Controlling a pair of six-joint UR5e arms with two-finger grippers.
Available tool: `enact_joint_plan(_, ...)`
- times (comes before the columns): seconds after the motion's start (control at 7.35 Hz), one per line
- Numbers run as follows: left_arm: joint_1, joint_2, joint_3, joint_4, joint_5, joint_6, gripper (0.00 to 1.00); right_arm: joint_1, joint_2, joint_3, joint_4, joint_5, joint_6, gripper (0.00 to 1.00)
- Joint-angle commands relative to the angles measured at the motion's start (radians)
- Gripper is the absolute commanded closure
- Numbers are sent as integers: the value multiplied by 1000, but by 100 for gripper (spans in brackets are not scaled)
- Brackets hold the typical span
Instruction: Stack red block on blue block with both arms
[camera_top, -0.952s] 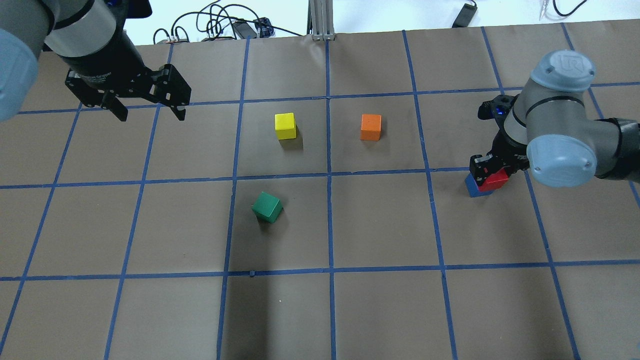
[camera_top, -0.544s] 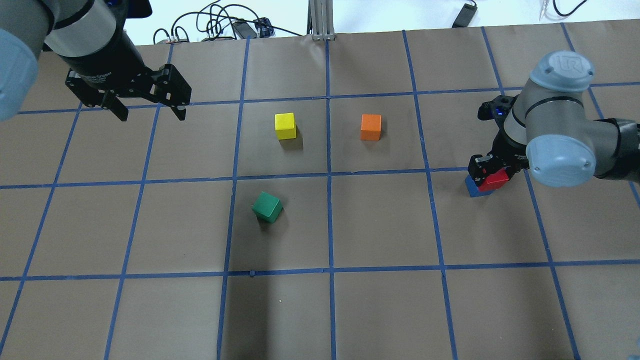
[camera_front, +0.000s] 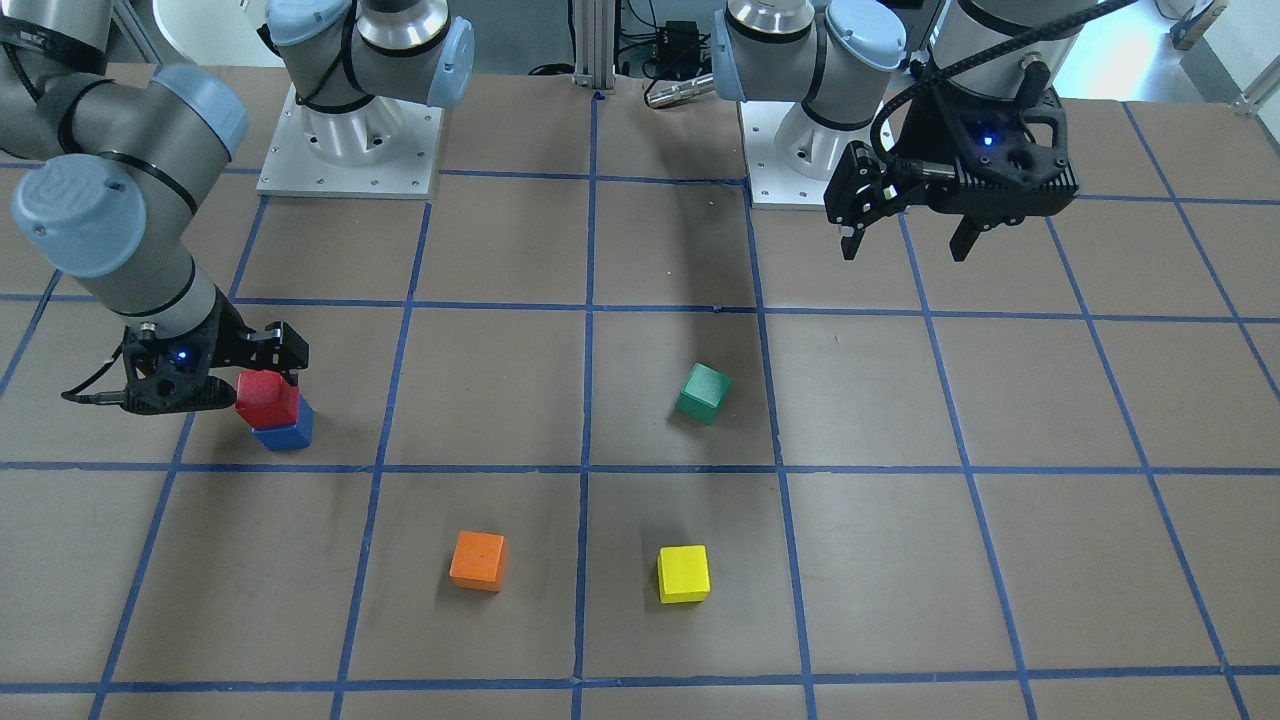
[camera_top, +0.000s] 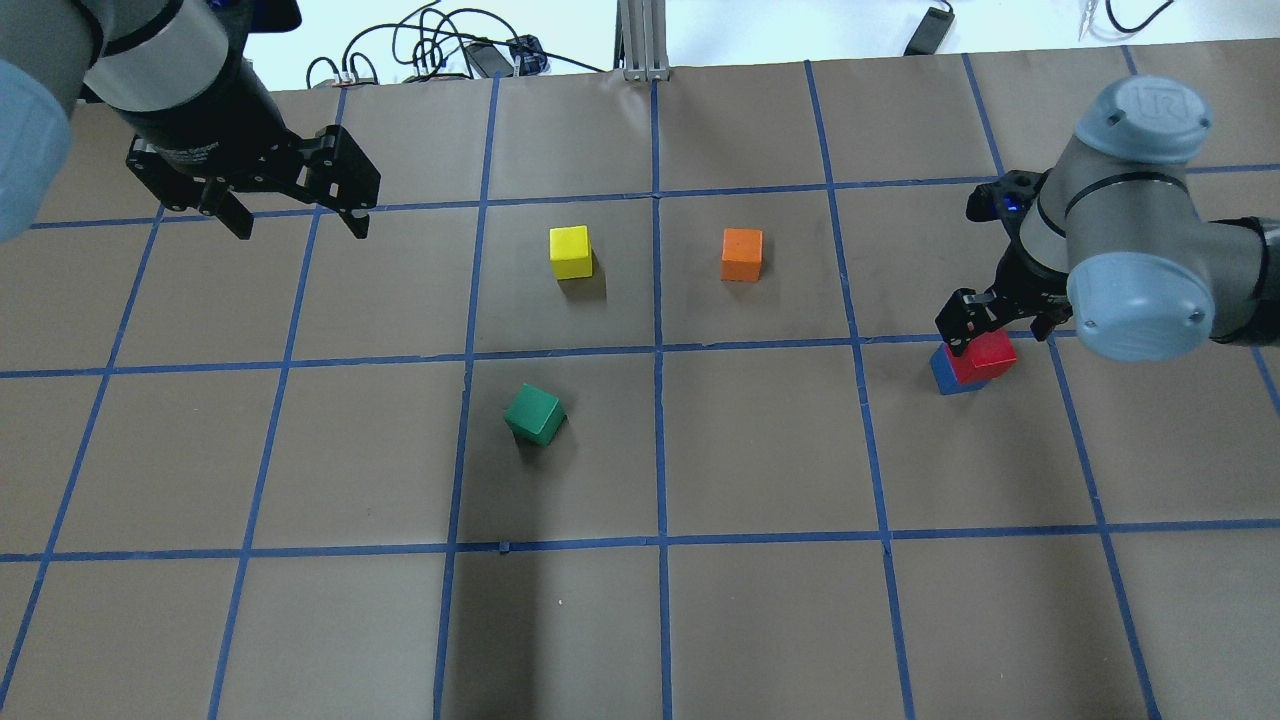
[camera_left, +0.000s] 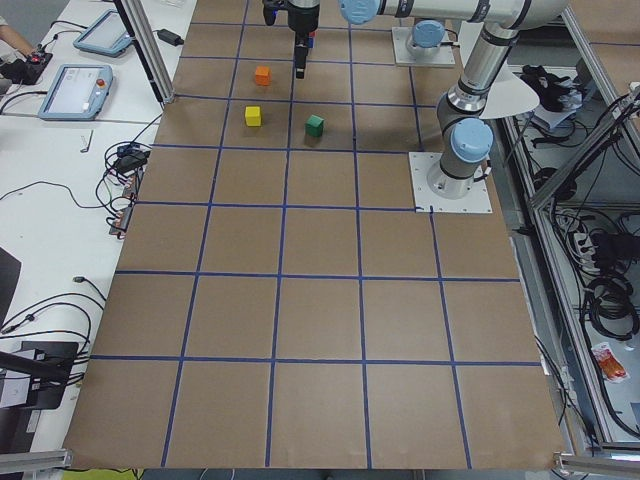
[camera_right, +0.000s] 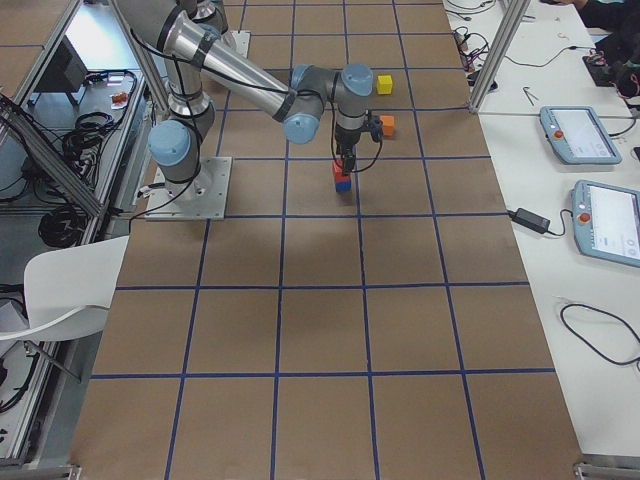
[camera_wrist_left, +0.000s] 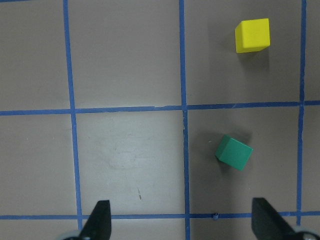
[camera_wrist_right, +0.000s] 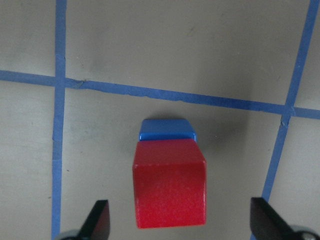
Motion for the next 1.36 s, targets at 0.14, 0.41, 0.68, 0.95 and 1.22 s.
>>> enact_joint_plan(0.14, 0, 0, -14, 1, -5, 2, 0, 47, -52, -203, 315, 4, 101, 0)
enact_joint_plan(0.41, 0, 3, -25, 9, -3, 2, 0, 154, -100, -335, 491, 1, 250, 0)
enact_joint_plan(0.68, 0, 3, -25, 10, -2, 2, 0, 288, -98, -377, 512, 1, 384, 0)
enact_joint_plan(0.95, 0, 3, -26, 10, 0, 2, 0, 291, -100, -375, 514, 7, 375, 0)
enact_joint_plan(1.22, 0, 3, -26, 10, 0, 2, 0, 260, -100, -377, 553, 9, 375, 0)
